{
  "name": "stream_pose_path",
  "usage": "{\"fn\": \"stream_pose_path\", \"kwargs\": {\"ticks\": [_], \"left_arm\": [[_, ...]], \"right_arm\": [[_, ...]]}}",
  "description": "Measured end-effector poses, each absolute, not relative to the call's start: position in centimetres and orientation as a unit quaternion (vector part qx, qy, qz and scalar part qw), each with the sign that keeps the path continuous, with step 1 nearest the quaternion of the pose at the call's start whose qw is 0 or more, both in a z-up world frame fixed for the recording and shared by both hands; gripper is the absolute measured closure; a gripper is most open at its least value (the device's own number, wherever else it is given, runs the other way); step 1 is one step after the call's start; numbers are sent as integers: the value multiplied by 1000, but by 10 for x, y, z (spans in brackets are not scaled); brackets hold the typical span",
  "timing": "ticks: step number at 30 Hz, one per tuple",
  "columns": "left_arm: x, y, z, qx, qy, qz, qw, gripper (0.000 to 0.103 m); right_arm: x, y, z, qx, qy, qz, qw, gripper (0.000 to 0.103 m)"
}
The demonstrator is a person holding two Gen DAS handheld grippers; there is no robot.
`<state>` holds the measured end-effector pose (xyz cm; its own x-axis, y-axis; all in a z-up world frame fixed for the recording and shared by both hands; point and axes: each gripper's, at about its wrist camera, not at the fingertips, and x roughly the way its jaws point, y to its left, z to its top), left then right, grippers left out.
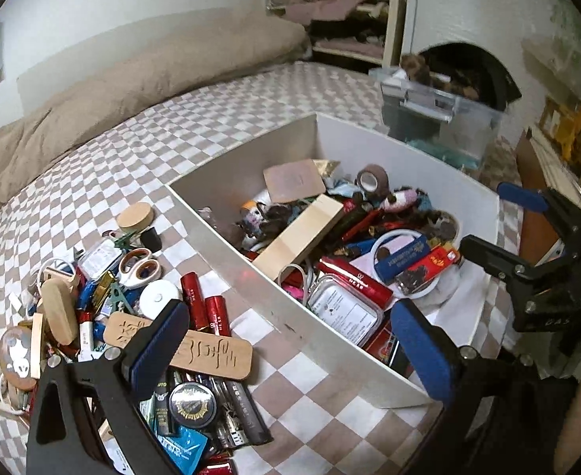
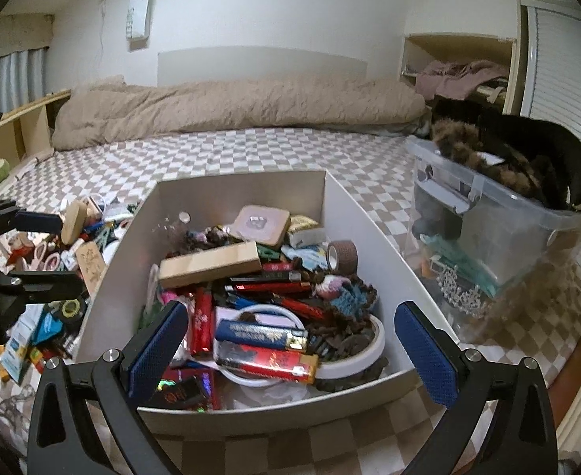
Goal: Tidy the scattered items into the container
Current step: 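Move both tools back from the box toward the pile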
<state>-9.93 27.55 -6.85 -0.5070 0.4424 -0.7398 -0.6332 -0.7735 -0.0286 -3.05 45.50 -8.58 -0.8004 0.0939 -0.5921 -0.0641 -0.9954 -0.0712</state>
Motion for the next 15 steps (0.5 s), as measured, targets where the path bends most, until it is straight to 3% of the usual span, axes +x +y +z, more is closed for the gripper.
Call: {"fn": "stream_pose_path", "kwargs": {"ticks": [15], "left_arm": [[-72, 217, -41, -344, 84, 896, 269, 0]], "right_arm": [[-25, 413, -61, -289, -30, 957, 8, 0]]}}
